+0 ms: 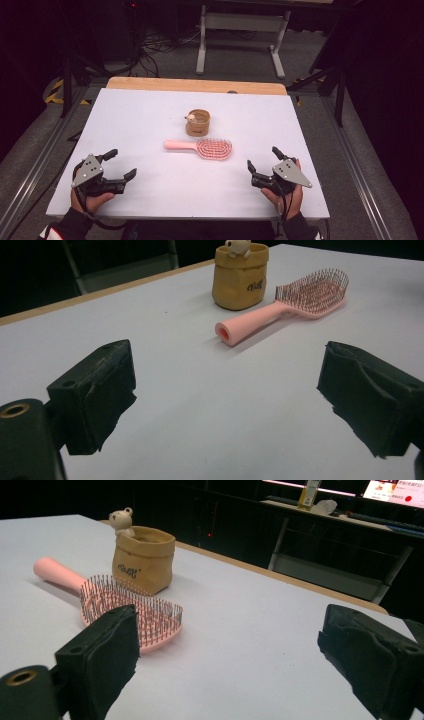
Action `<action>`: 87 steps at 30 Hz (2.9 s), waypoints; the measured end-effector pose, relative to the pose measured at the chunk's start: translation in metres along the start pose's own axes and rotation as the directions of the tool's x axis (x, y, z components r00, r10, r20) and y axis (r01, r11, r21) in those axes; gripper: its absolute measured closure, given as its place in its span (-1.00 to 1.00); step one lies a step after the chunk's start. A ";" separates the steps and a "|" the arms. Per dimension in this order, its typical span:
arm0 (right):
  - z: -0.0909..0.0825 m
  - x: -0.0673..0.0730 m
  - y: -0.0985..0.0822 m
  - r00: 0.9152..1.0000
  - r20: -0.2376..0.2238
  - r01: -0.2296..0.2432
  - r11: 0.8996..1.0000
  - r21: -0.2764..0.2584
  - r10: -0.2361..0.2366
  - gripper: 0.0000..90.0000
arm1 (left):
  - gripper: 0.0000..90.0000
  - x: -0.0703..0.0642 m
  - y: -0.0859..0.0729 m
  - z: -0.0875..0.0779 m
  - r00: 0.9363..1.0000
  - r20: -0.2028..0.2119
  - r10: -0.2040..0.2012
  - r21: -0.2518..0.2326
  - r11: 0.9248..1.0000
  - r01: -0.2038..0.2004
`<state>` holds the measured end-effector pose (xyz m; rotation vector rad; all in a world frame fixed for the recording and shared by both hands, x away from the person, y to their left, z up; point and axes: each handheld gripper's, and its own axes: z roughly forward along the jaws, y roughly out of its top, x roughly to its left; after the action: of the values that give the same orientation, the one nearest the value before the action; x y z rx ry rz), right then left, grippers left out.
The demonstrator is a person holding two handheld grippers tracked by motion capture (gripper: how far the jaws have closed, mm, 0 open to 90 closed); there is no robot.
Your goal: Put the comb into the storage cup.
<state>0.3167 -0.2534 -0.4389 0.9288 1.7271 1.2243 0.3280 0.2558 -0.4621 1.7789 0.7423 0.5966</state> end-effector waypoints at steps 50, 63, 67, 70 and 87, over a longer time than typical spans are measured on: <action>0.080 0.074 0.065 0.965 -0.260 0.040 0.999 -0.002 -0.039 0.86 | -0.76 -0.002 -0.006 -0.002 1.000 0.011 0.021 0.038 0.999 -0.021; 0.122 0.104 0.080 0.944 -0.326 0.069 0.996 0.058 -0.046 1.00 | -0.76 0.000 -0.006 -0.004 0.999 0.008 0.034 0.035 0.999 -0.034; 0.136 0.118 0.083 0.941 -0.335 0.086 0.992 0.094 -0.050 1.00 | -0.76 0.000 -0.006 -0.006 0.999 0.012 0.033 0.035 0.999 -0.033; 0.147 0.130 0.083 0.938 -0.345 0.088 0.988 0.130 -0.038 1.00 | -0.76 0.000 -0.007 -0.006 0.999 0.017 0.033 0.033 0.999 -0.034; 0.198 0.167 0.074 0.941 -0.333 0.164 0.941 0.297 -0.058 1.00 | -0.76 0.004 -0.007 -0.011 0.999 0.024 0.033 0.010 0.999 -0.033</action>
<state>0.4372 -0.0129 -0.4410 0.8316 2.2590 1.0797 0.3218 0.2676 -0.4651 1.8084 0.7016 0.5931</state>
